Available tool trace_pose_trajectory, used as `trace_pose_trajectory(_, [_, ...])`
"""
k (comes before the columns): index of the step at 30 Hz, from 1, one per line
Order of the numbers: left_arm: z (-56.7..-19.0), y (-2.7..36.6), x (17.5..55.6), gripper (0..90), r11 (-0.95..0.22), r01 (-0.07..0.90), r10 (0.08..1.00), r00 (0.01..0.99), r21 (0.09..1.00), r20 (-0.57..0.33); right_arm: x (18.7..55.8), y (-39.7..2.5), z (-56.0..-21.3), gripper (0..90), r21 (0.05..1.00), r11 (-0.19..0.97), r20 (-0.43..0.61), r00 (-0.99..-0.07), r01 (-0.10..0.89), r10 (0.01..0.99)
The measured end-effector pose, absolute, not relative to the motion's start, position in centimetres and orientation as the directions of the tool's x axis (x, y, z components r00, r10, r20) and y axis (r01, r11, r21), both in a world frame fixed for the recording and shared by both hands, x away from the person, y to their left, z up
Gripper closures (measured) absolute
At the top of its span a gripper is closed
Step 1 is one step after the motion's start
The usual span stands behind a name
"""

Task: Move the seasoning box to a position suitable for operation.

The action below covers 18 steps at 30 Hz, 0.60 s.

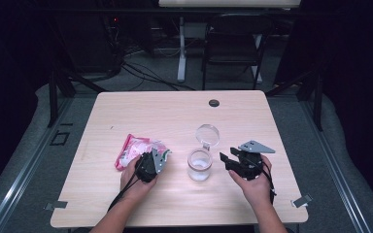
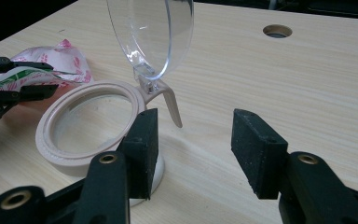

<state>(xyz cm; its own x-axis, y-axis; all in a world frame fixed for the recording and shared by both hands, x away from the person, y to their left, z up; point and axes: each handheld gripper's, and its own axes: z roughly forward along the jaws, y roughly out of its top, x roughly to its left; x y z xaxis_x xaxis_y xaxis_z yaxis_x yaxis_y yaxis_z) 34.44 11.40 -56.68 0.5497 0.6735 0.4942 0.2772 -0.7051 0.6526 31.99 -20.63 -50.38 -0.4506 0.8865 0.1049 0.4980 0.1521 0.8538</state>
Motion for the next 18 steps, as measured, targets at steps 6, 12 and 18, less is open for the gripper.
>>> trace_pose_trajectory(6, [-56.6, 11.5, 34.5, 81.2, -0.695, 0.287, 0.685, 0.540, 0.659, 0.488, 32.0, -20.6, -50.4, 51.3, 0.854, 0.154, 0.104, -0.453, 0.498, 0.885])
trace_pose_trajectory(12, [-56.1, 12.2, 34.7, 88.1, -0.658, 0.309, 0.714, 0.547, 0.687, 0.438, 31.9, -20.6, -50.4, 51.3, 0.856, 0.150, 0.108, -0.456, 0.494, 0.884])
trace_pose_trajectory(18, [-55.5, 12.8, 34.9, 90.0, -0.625, 0.326, 0.737, 0.544, 0.709, 0.400, 32.0, -20.6, -50.4, 51.3, 0.856, 0.154, 0.103, -0.455, 0.494, 0.884])
